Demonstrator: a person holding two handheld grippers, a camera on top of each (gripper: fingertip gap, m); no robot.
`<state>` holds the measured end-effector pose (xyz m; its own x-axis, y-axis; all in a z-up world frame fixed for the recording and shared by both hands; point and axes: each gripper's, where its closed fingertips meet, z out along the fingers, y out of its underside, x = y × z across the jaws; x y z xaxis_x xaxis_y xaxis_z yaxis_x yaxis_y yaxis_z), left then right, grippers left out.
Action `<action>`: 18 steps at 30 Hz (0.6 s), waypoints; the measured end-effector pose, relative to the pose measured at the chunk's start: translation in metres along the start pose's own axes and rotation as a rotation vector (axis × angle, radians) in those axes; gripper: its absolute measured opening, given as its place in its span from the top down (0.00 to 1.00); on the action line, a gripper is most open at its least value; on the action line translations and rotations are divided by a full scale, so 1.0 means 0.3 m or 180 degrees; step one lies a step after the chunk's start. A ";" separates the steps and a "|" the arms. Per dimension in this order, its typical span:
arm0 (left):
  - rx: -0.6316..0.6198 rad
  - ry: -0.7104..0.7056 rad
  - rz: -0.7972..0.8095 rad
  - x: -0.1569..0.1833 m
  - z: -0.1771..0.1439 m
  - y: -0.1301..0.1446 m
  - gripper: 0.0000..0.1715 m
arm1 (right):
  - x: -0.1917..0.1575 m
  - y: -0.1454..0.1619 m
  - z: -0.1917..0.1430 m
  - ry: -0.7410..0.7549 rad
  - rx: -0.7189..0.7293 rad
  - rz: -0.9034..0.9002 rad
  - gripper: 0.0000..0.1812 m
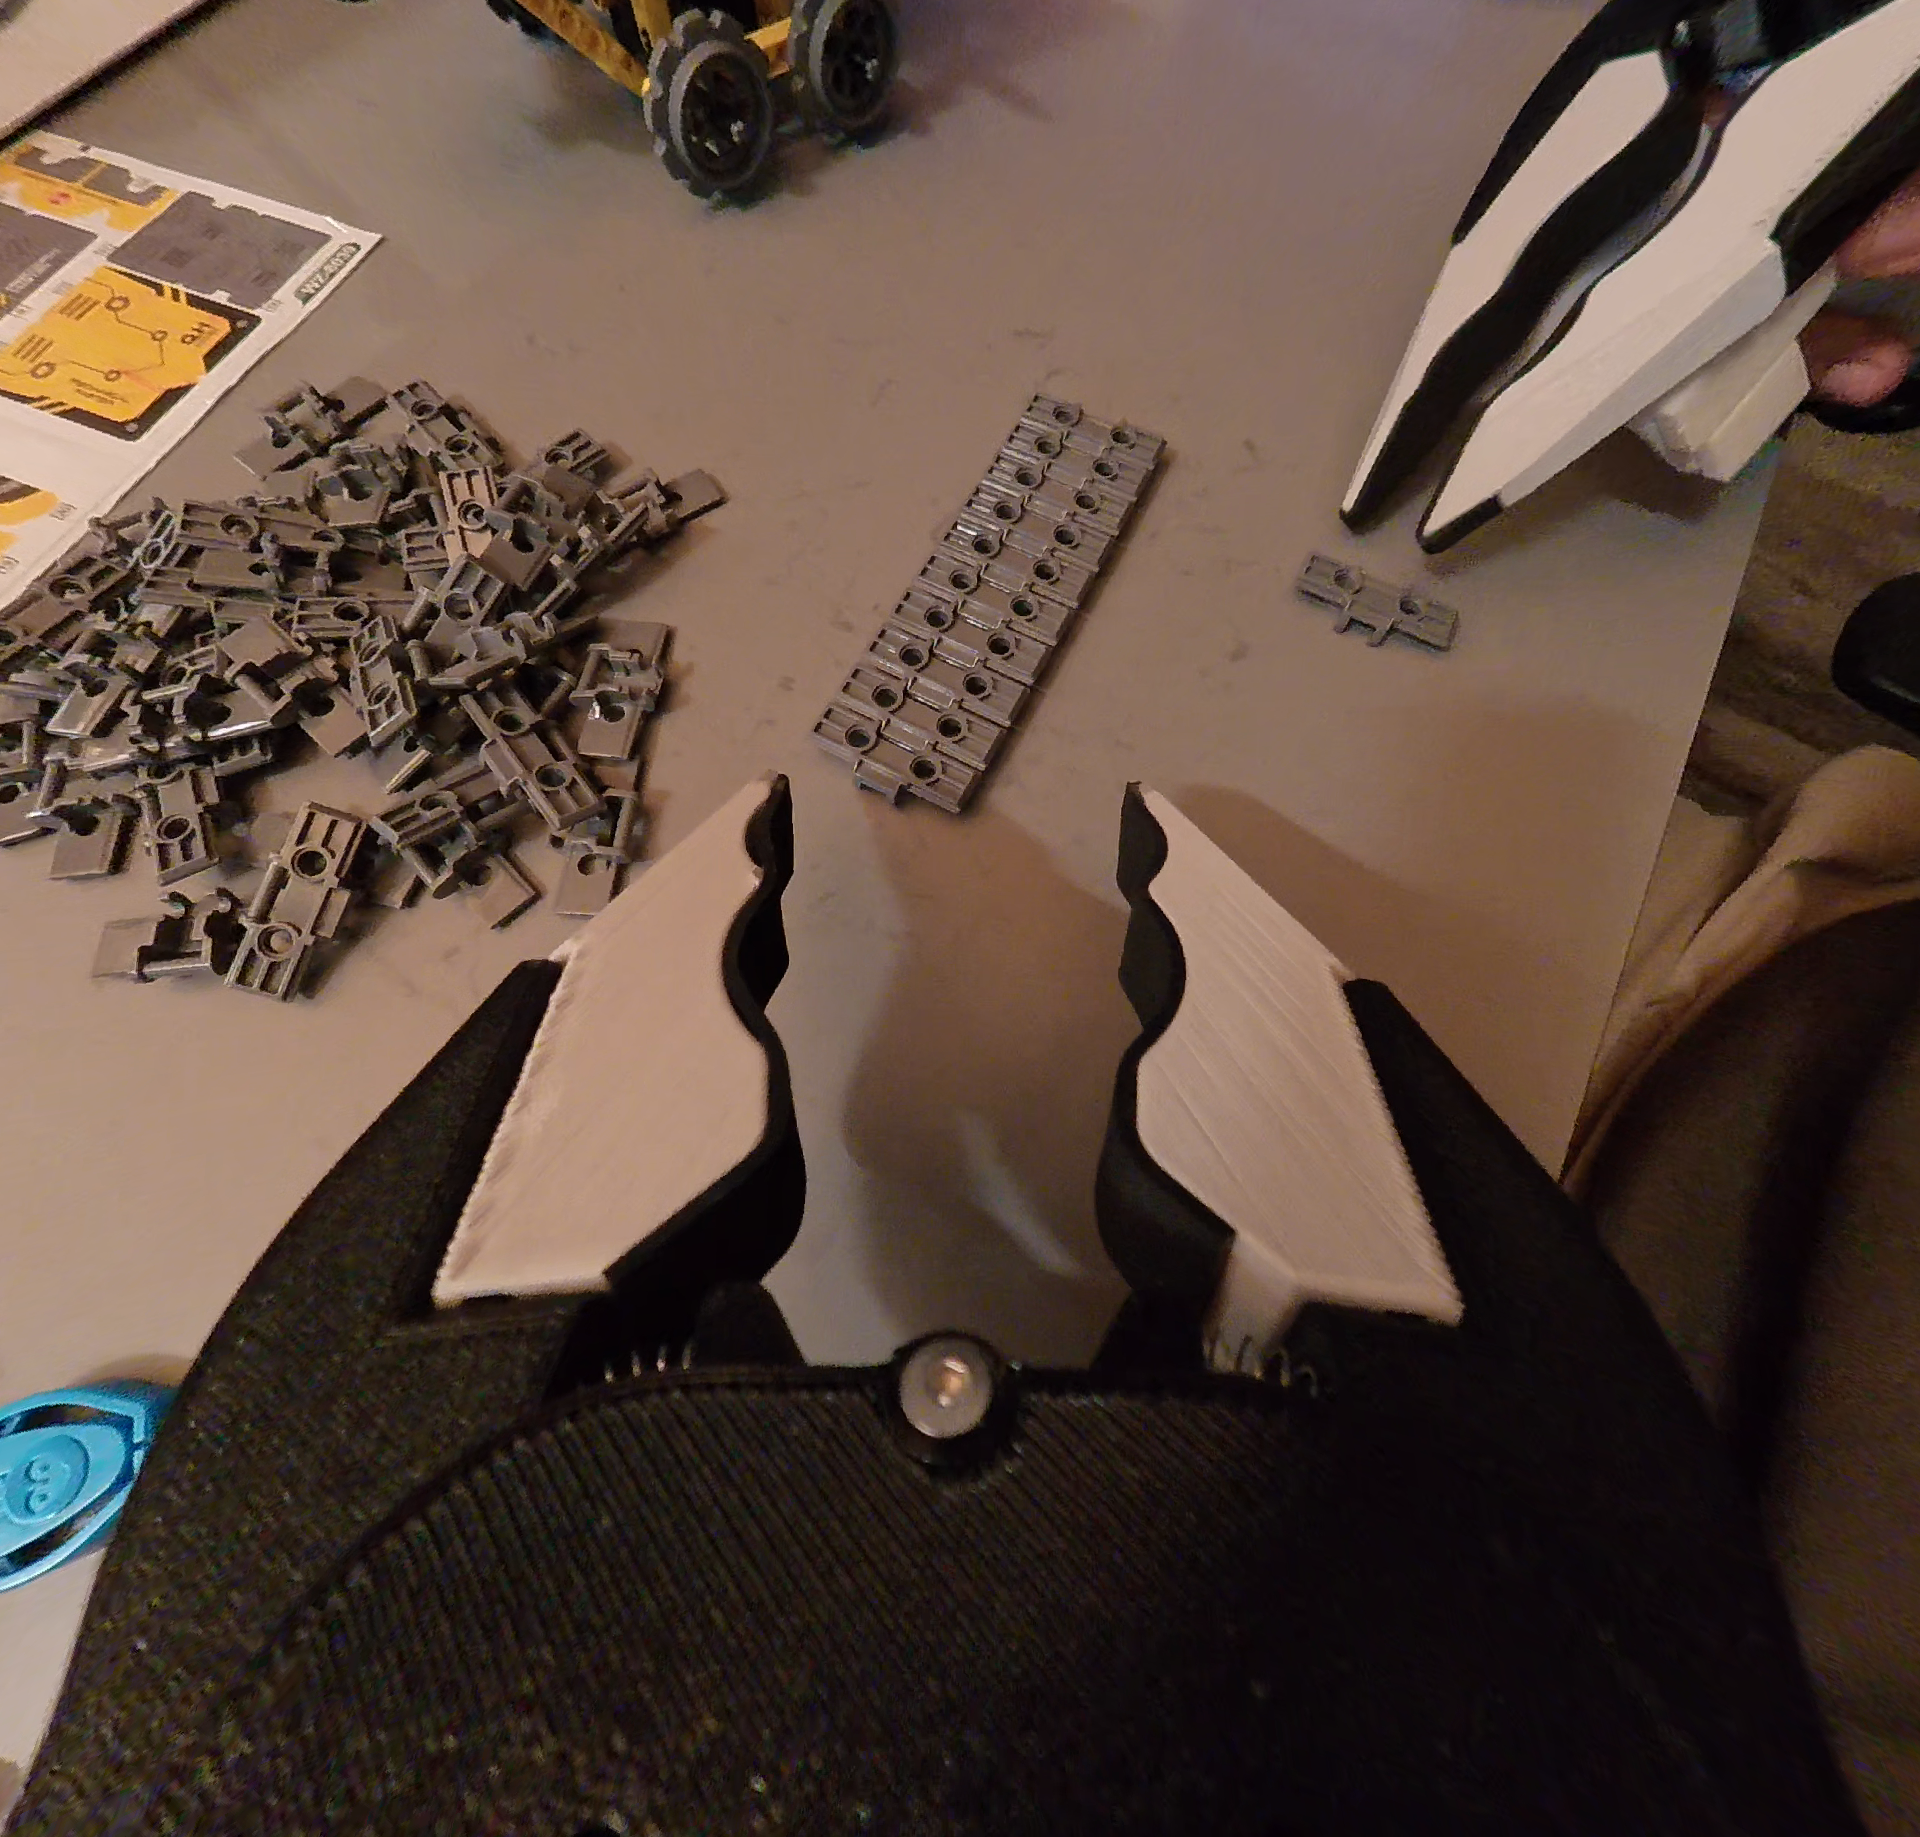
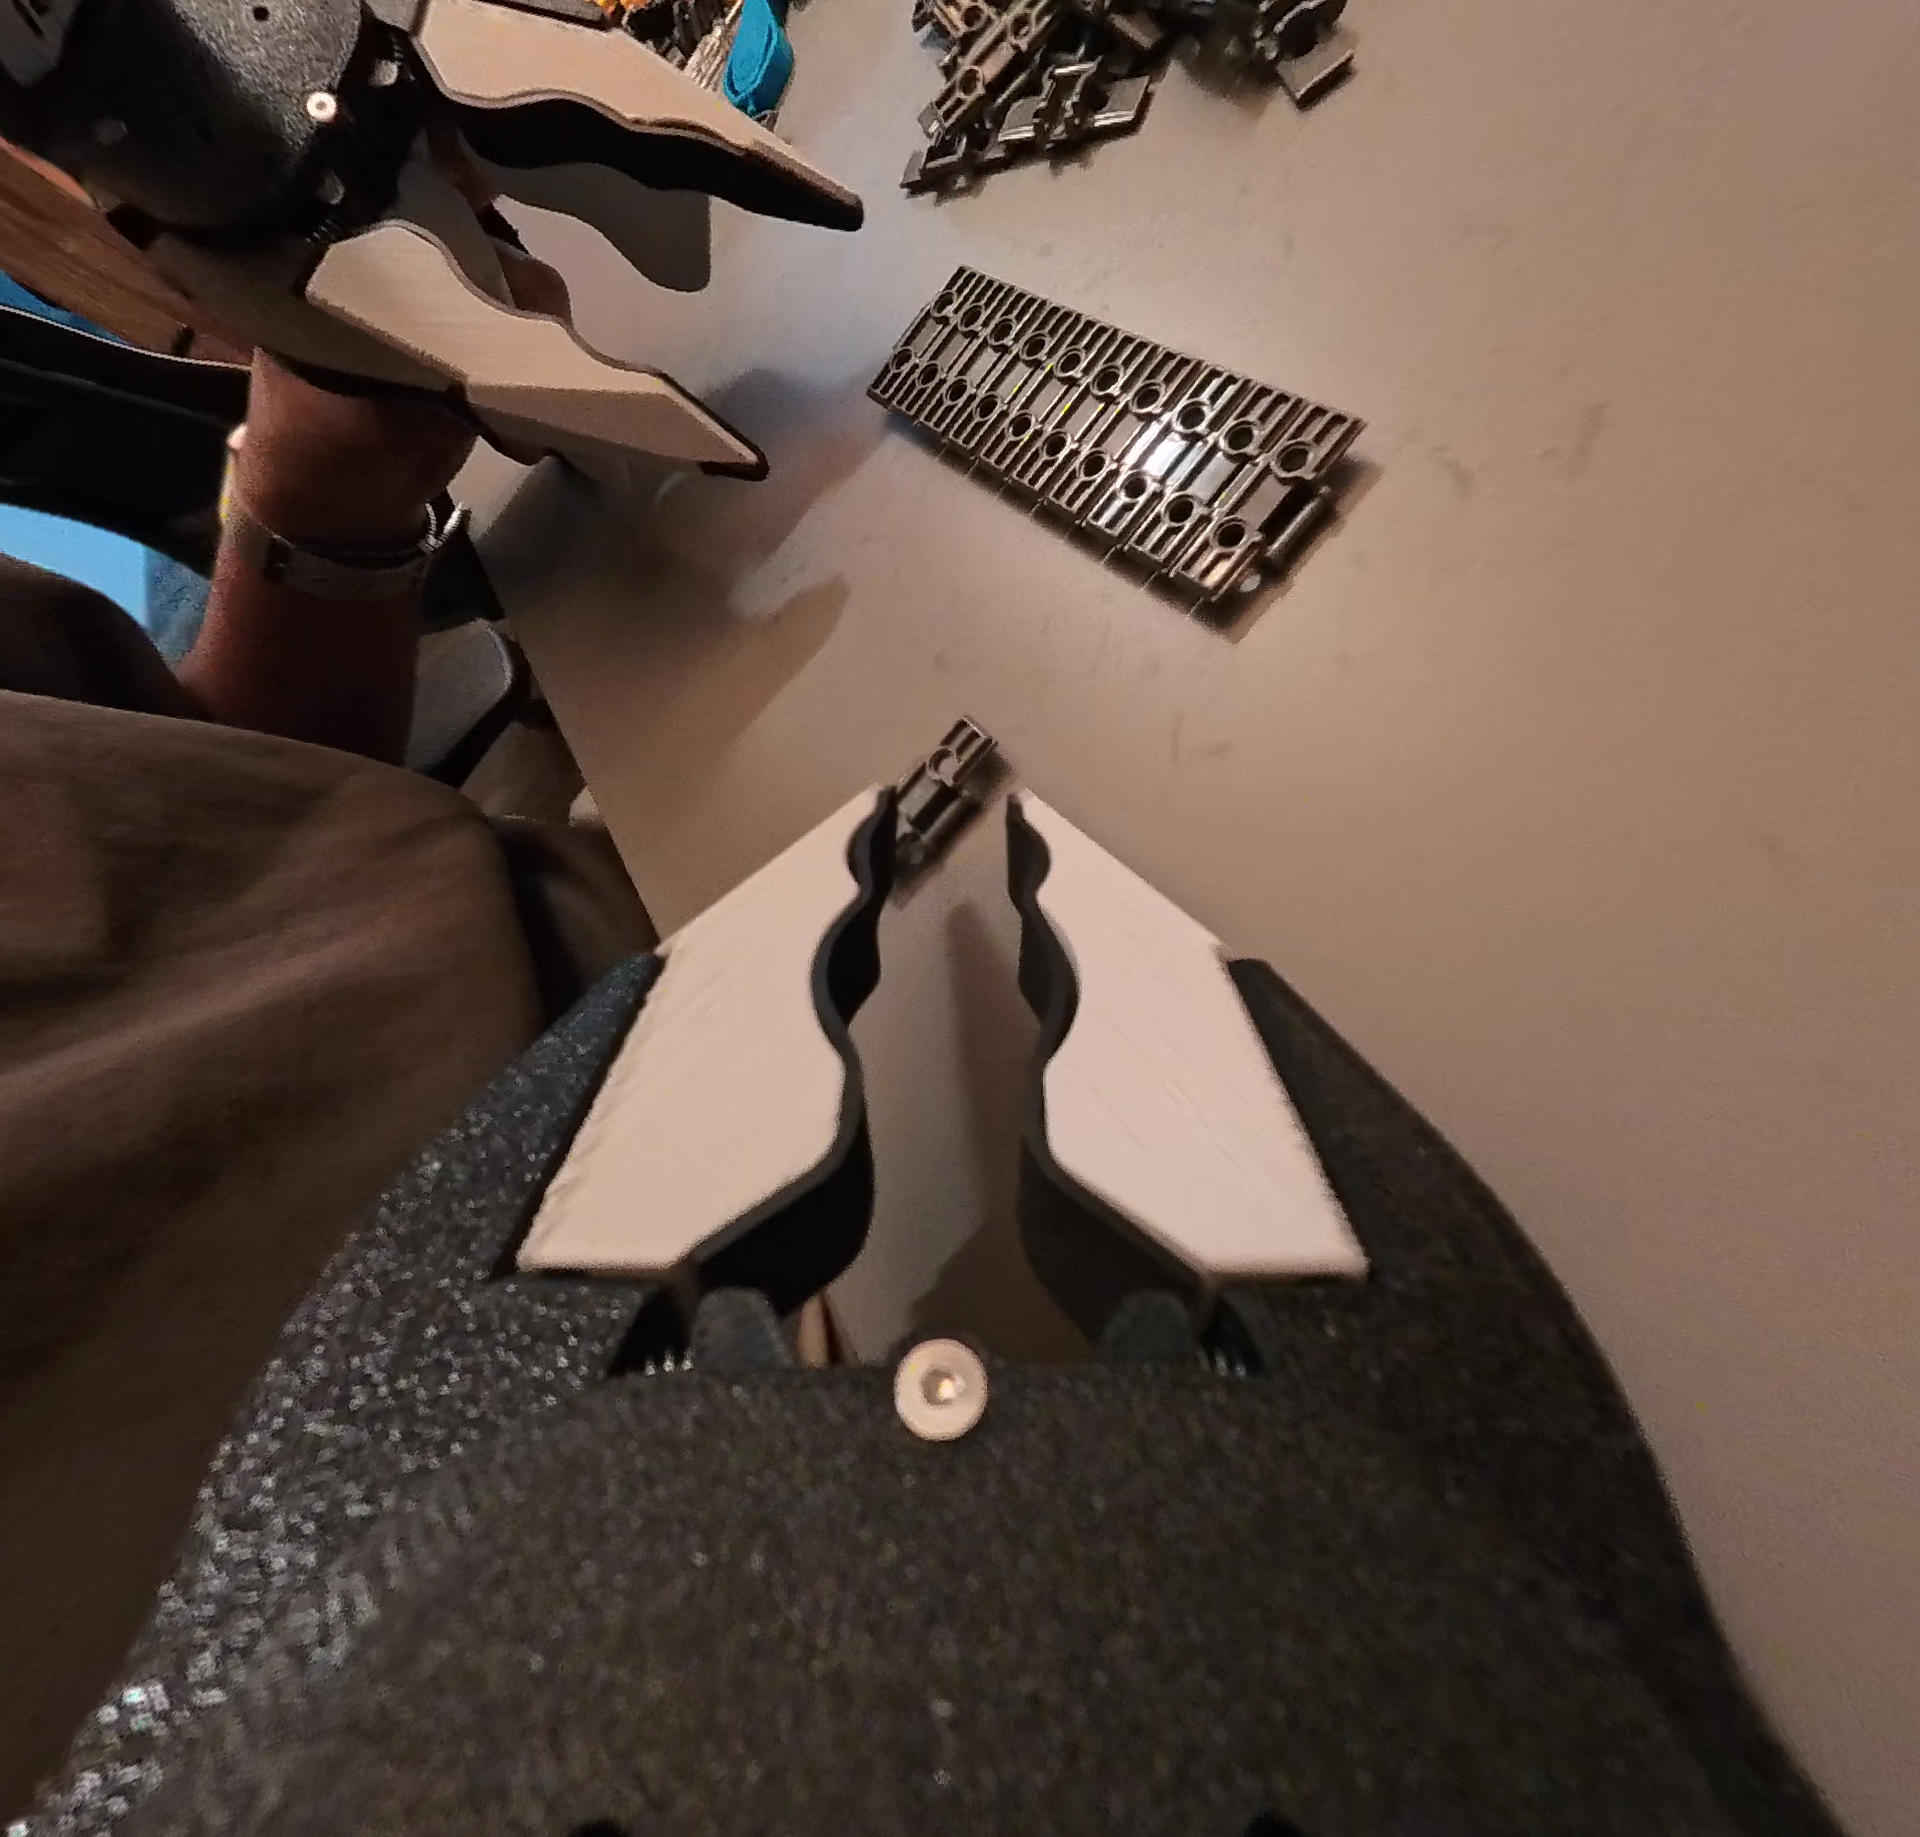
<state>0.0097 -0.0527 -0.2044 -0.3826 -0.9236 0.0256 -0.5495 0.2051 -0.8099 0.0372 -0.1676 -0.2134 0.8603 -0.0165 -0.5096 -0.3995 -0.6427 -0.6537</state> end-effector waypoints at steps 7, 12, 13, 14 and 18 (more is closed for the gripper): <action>-0.0035 0.0039 -0.0007 0.004 0.004 0.005 0.64 | -0.007 0.000 -0.011 0.0264 0.0008 -0.0757 0.86; -0.0063 0.0039 -0.0021 0.002 0.007 0.008 0.64 | -0.009 -0.011 -0.009 0.0257 0.0069 -0.0835 0.89; -0.0063 0.0038 -0.0026 0.002 0.007 0.008 0.64 | -0.007 -0.019 -0.011 0.0281 0.0113 -0.0846 0.90; -0.0069 0.0041 -0.0031 0.002 0.008 0.009 0.64 | -0.005 -0.026 -0.013 0.0308 0.0152 -0.0864 0.92; -0.0133 0.0044 -0.0038 0.001 0.015 0.016 0.67 | 0.002 -0.032 -0.005 0.0390 0.0136 -0.0931 0.94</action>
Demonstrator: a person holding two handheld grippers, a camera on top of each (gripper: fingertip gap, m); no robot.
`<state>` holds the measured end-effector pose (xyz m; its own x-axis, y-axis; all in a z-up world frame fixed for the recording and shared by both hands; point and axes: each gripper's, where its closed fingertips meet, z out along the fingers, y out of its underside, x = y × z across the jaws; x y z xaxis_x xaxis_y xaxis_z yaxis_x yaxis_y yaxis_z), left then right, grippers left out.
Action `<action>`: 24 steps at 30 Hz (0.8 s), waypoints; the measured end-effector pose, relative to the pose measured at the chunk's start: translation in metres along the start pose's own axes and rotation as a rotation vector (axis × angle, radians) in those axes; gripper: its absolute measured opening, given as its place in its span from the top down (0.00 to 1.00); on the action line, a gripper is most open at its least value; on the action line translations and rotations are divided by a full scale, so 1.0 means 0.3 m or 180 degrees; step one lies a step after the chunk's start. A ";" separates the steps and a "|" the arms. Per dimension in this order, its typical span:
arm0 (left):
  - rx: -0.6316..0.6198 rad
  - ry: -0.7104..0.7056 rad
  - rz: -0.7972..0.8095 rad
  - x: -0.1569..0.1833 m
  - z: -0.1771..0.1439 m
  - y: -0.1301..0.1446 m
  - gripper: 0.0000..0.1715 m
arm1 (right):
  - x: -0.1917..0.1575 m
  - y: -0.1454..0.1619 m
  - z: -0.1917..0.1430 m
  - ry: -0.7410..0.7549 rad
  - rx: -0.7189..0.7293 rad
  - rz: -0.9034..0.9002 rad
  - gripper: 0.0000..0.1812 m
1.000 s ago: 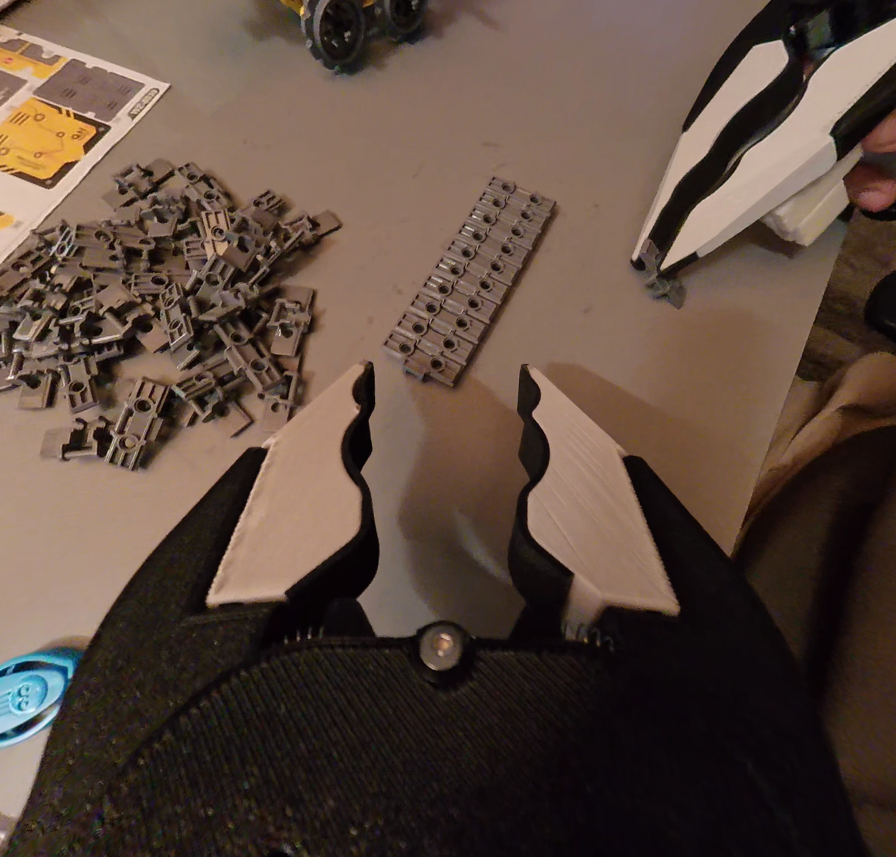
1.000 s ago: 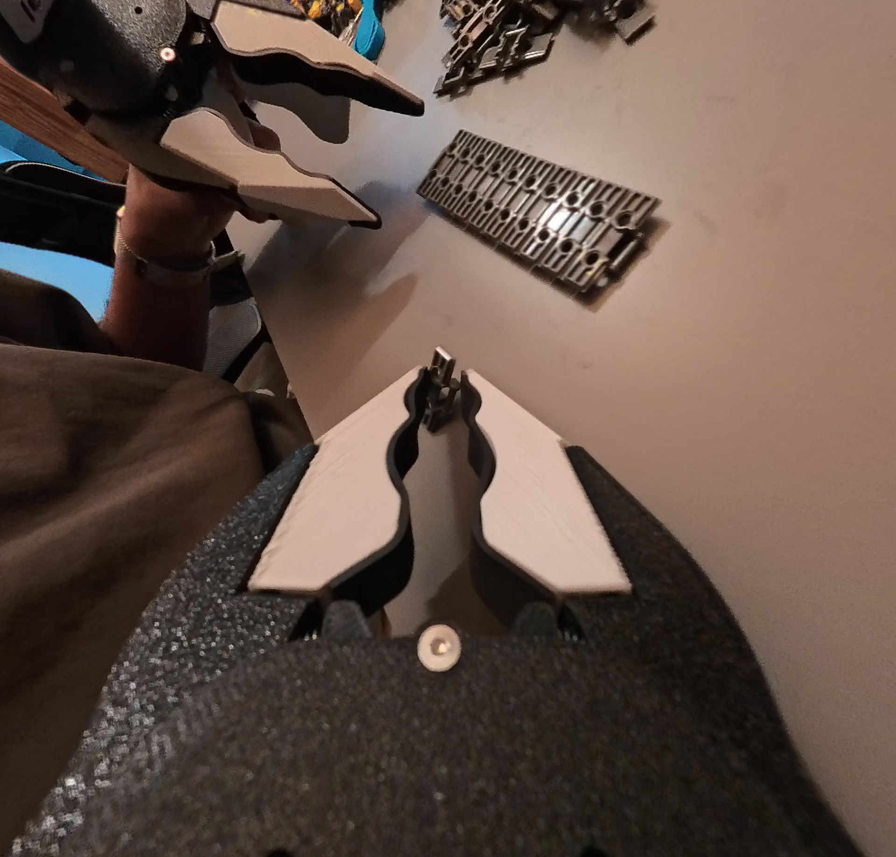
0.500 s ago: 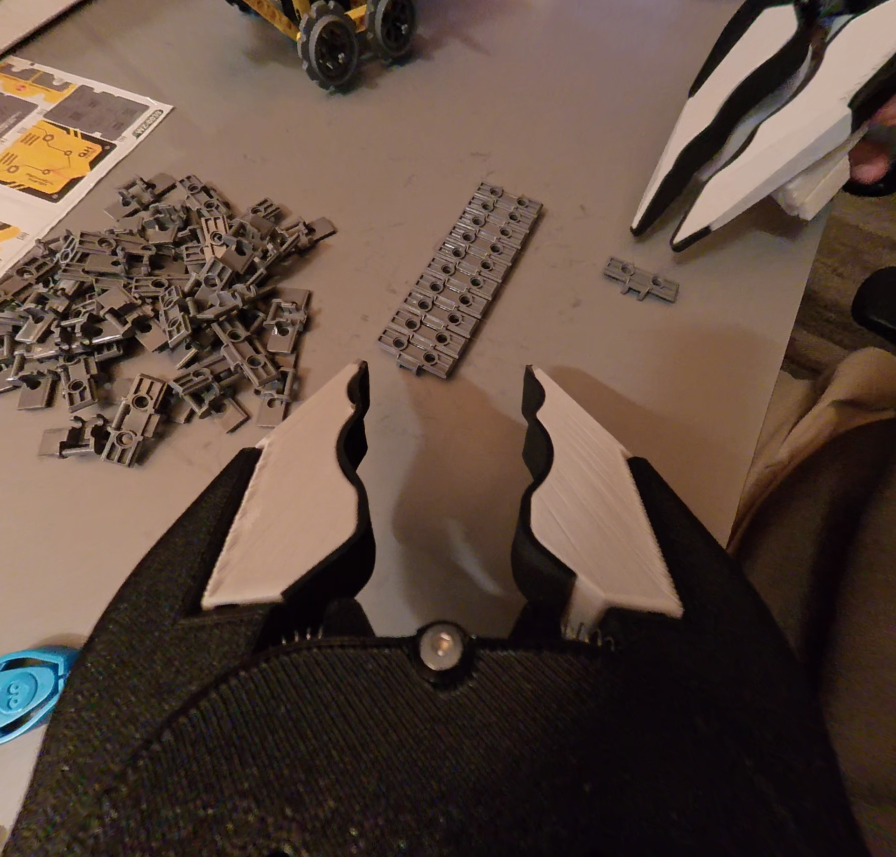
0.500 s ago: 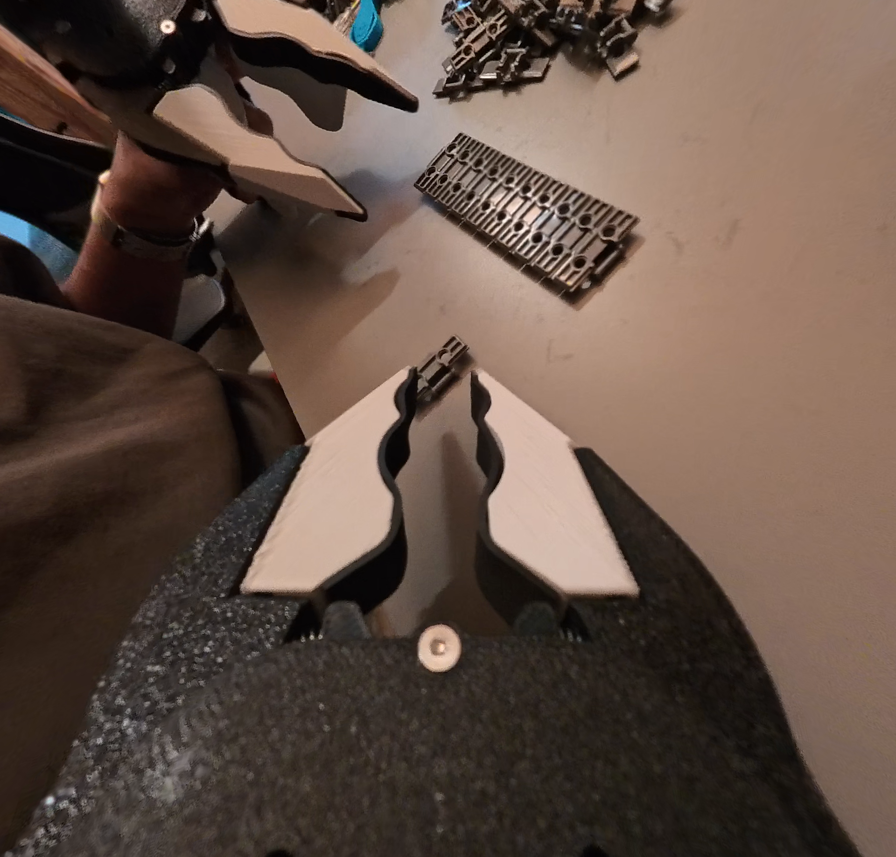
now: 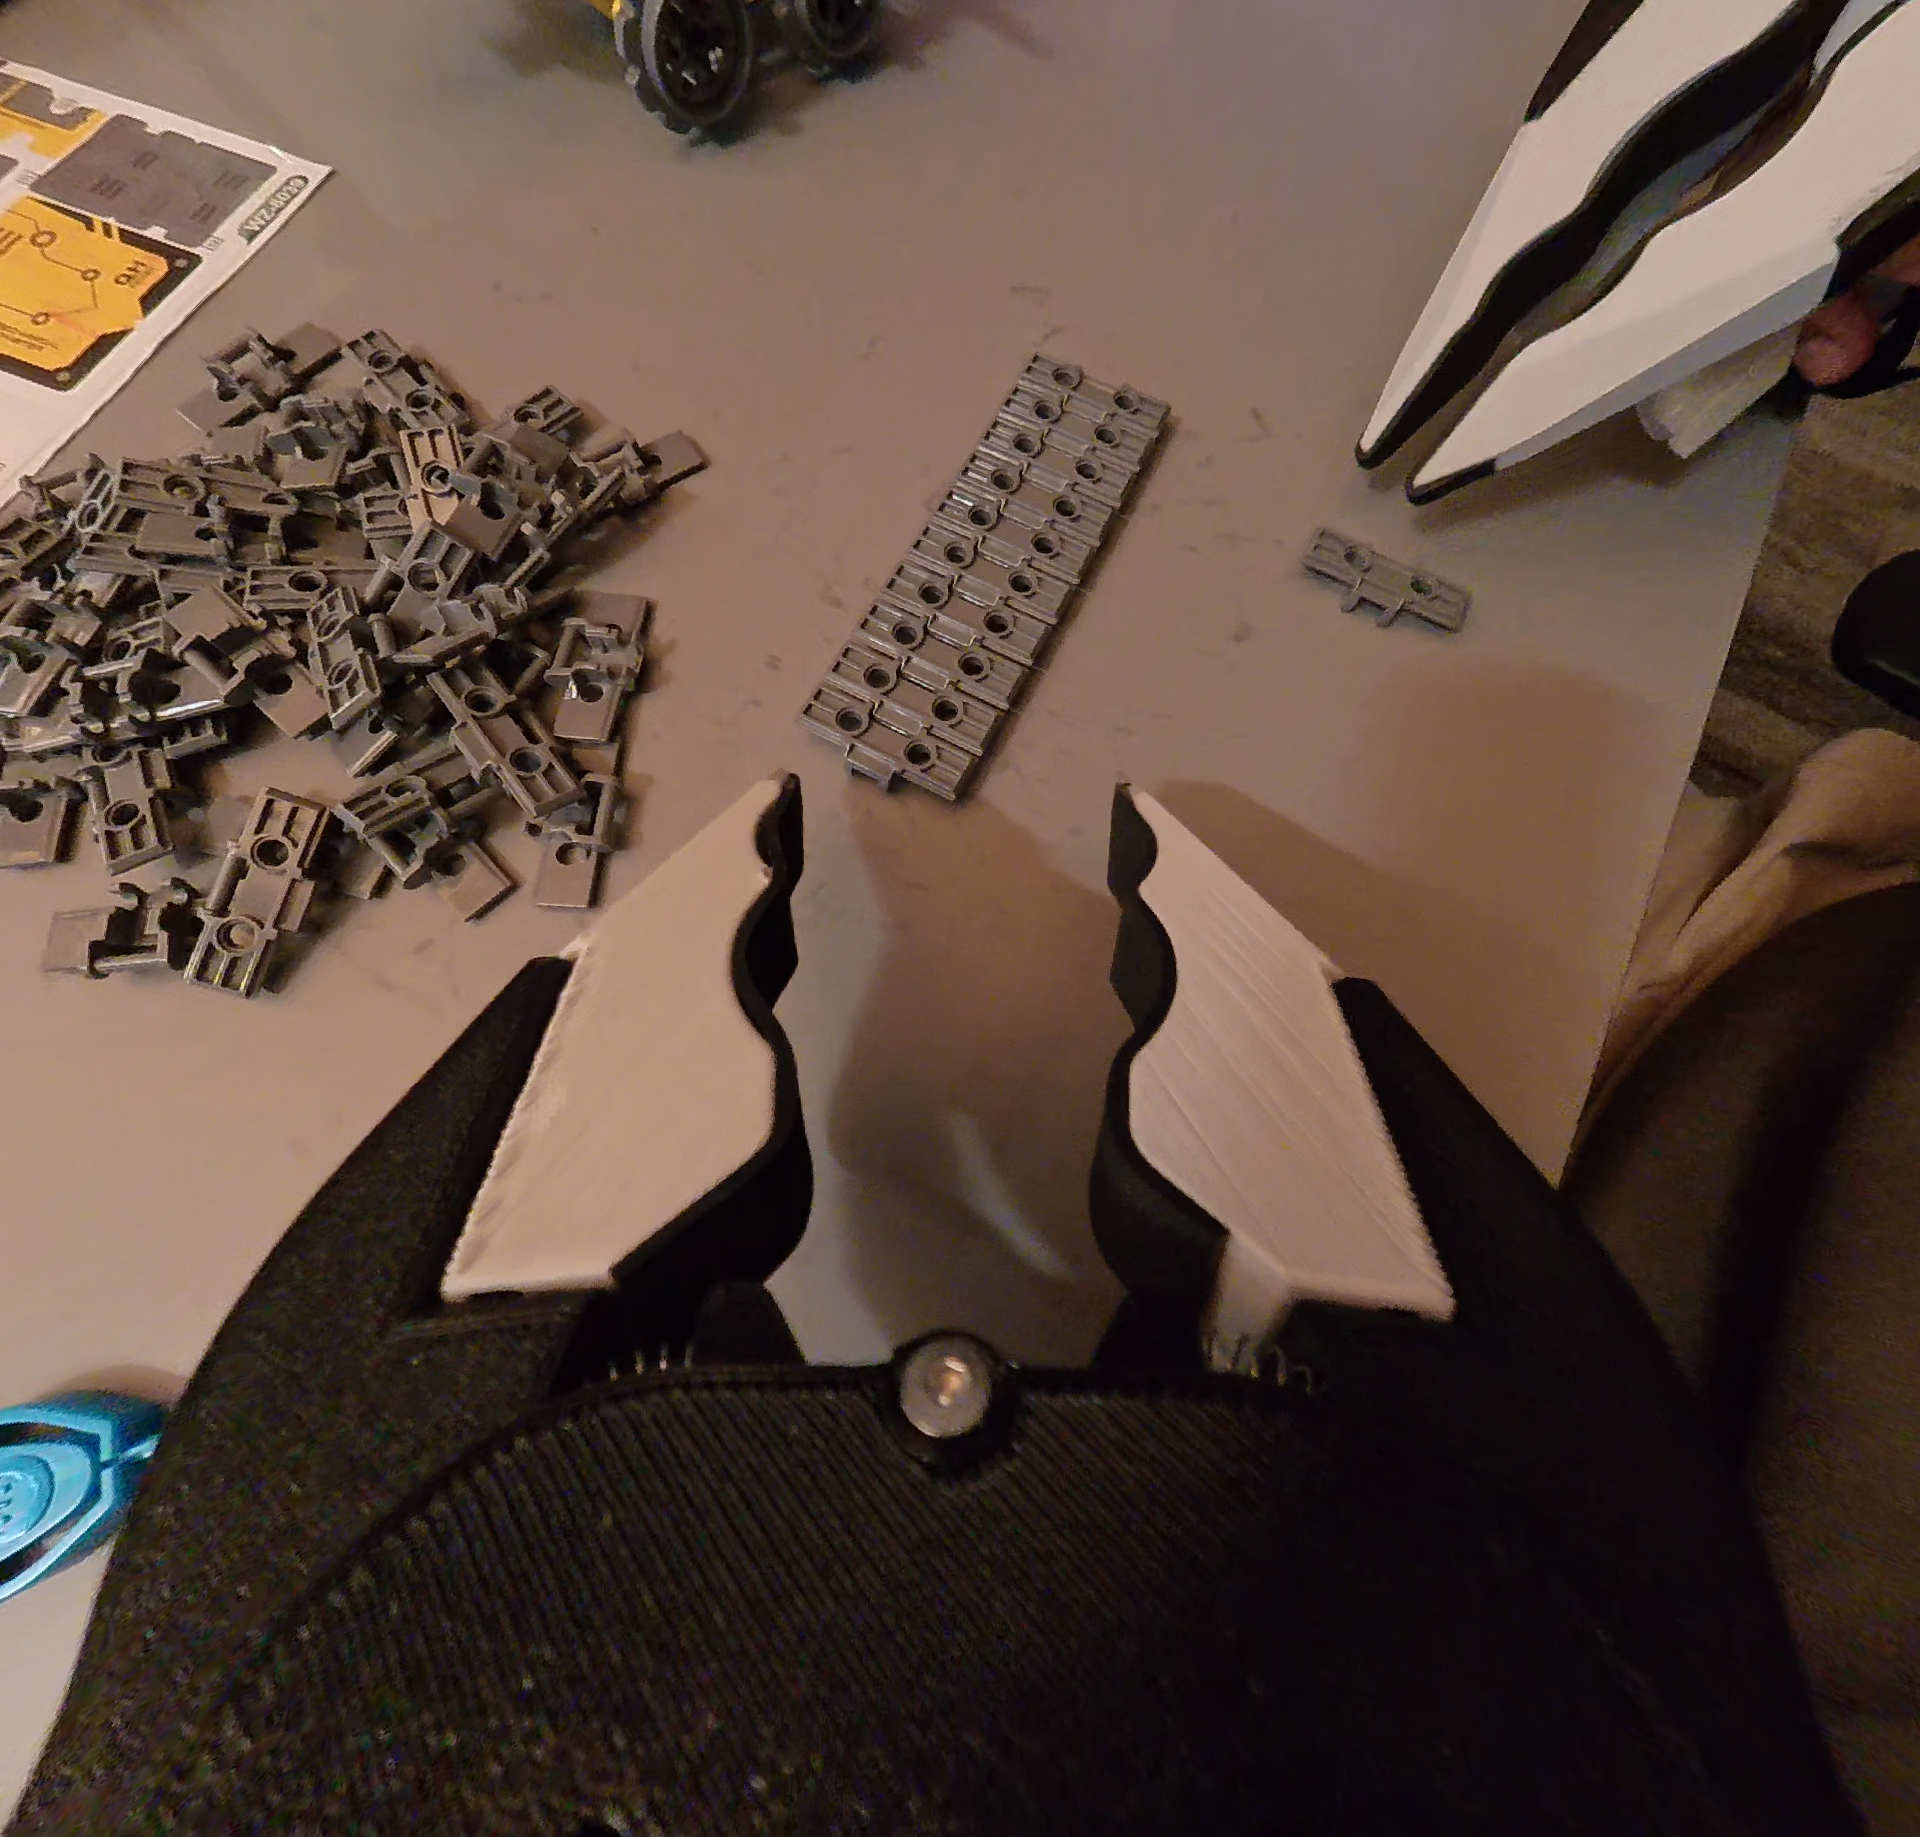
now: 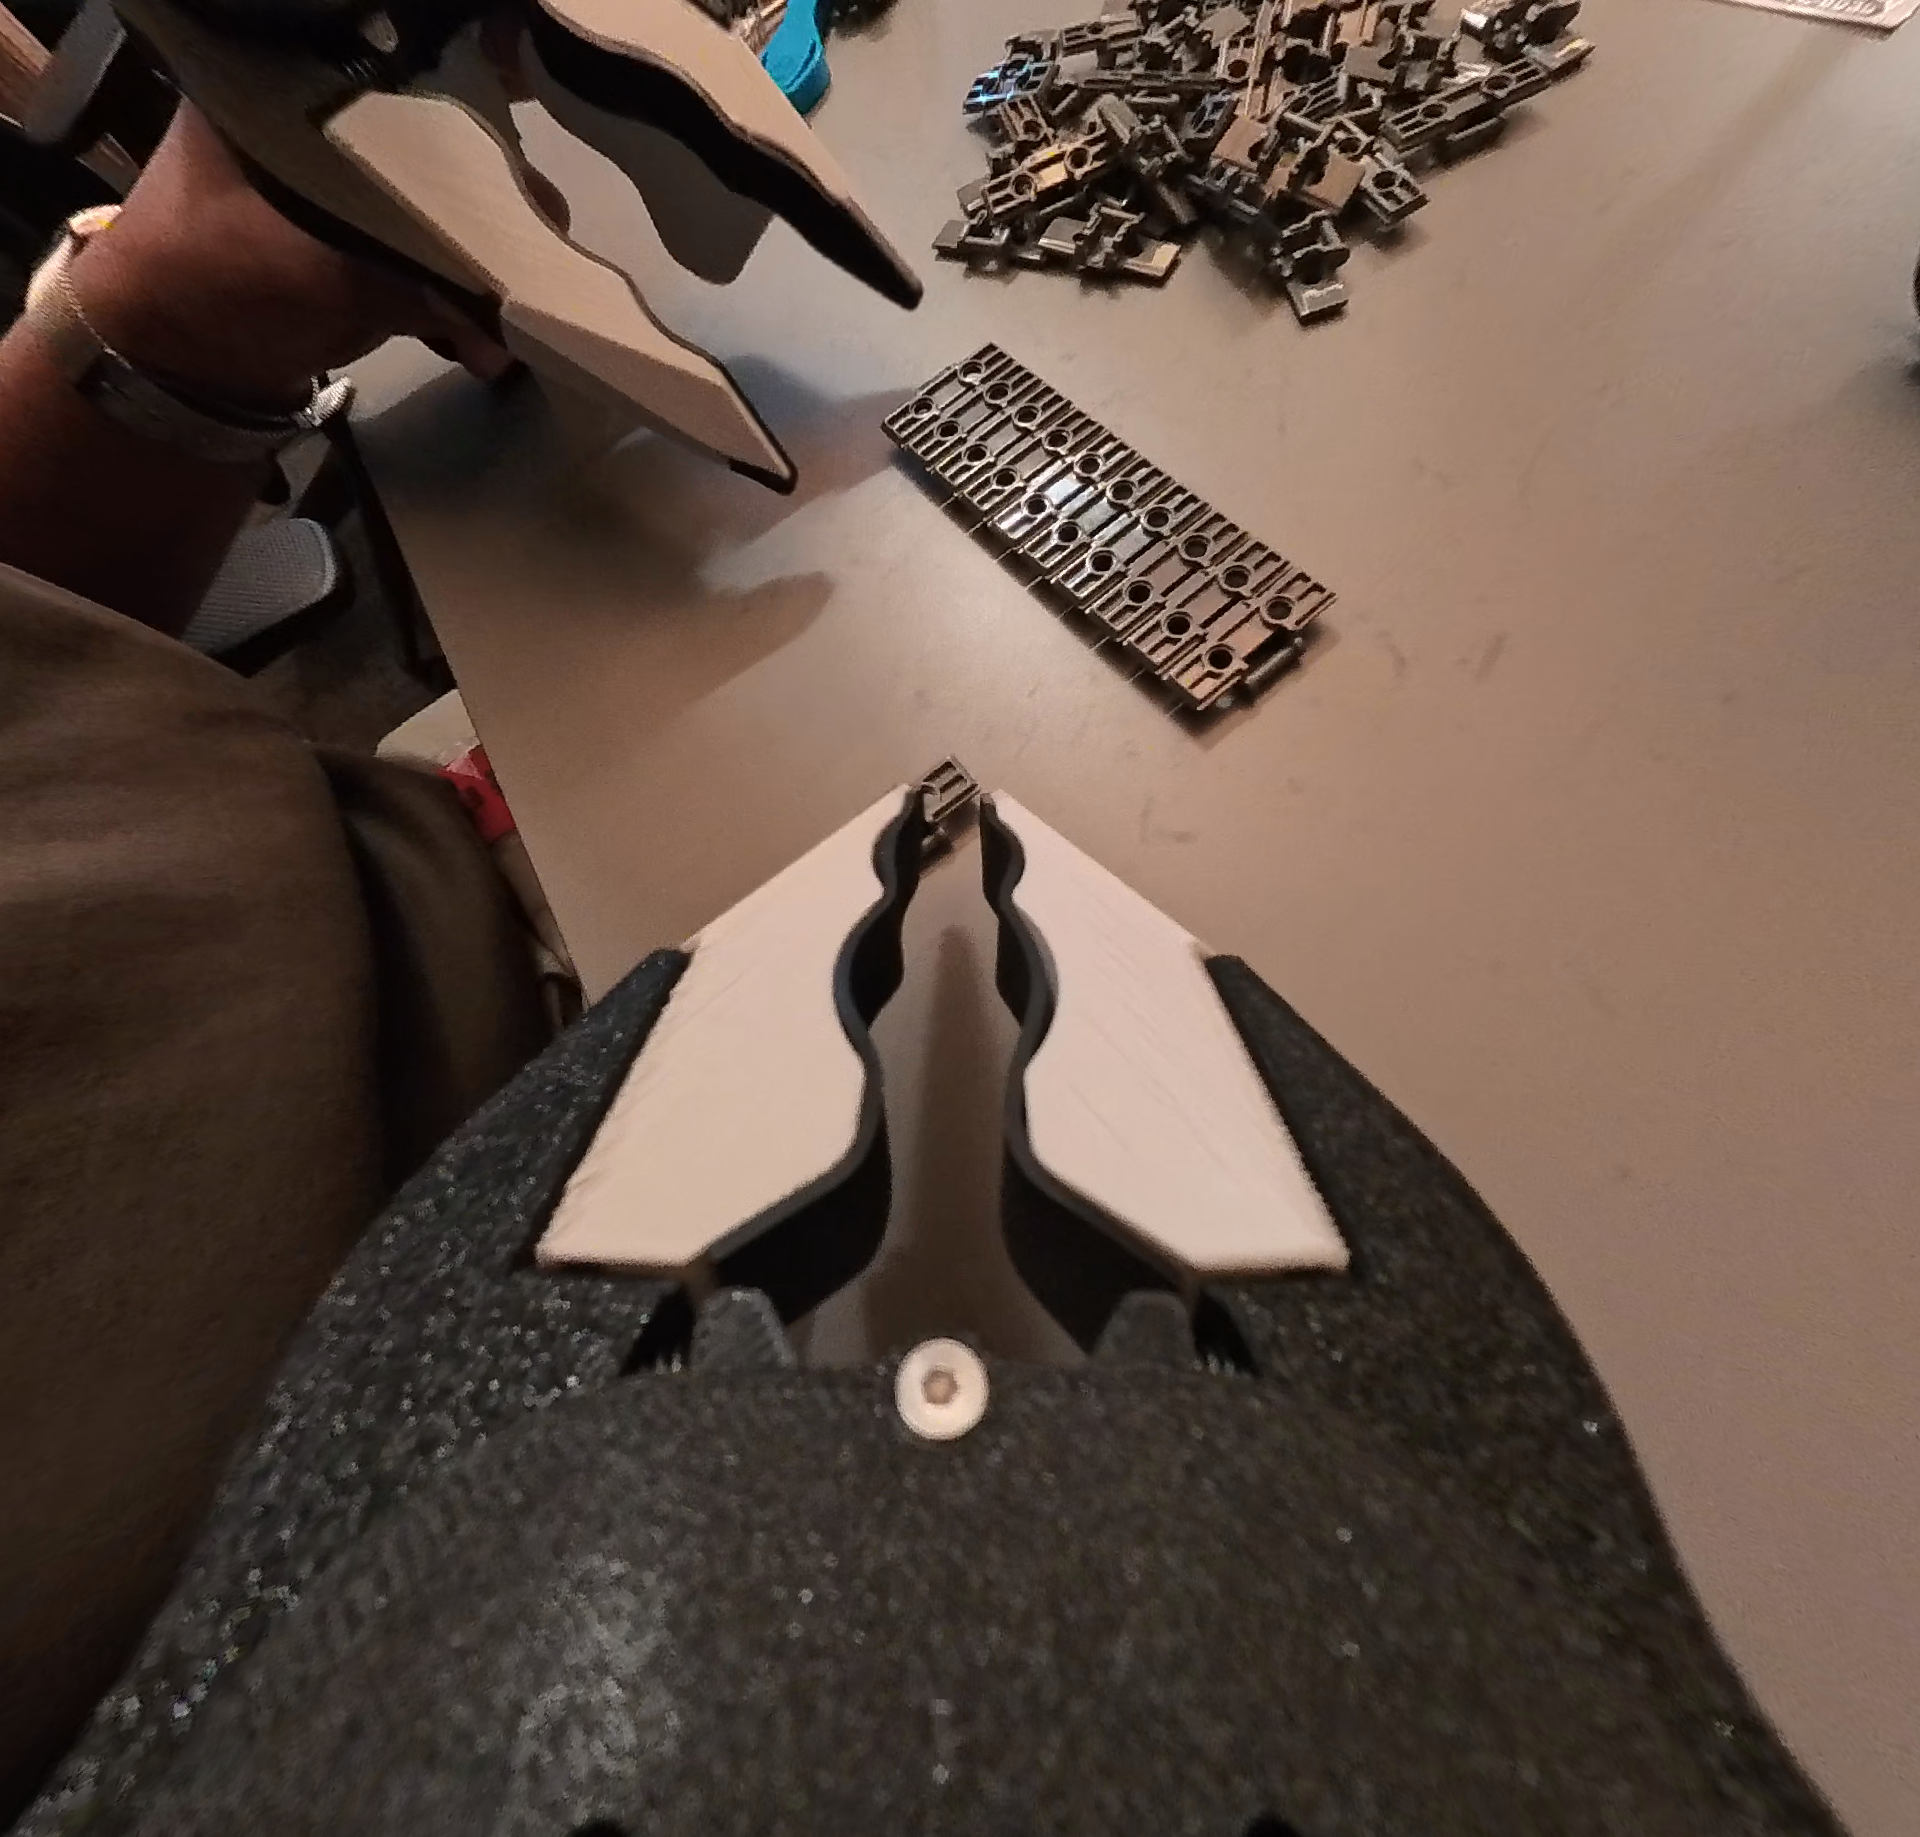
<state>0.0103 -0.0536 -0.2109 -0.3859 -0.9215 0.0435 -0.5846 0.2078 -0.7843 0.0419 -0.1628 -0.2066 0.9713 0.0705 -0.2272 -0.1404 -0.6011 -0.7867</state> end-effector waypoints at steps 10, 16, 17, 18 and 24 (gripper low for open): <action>-0.0095 -0.0053 0.0046 -0.001 0.011 0.011 0.71 | 0.001 -0.012 -0.002 -0.0049 0.0068 0.0014 0.95; 0.0253 -0.0295 -0.0674 -0.122 -0.036 -0.031 0.81 | 0.001 -0.023 -0.012 -0.0067 0.0152 0.0036 0.95; 0.0259 -0.0351 -0.0794 -0.151 -0.043 -0.031 0.82 | 0.001 -0.024 -0.013 -0.0061 0.0160 0.0030 0.95; 0.0213 -0.0409 -0.0878 -0.177 -0.045 -0.025 0.82 | 0.002 -0.024 -0.013 -0.0056 0.0164 0.0029 0.95; -0.0046 -0.0723 -0.0856 -0.254 -0.015 -0.020 0.84 | 0.004 -0.028 -0.017 -0.0081 0.0199 0.0073 0.95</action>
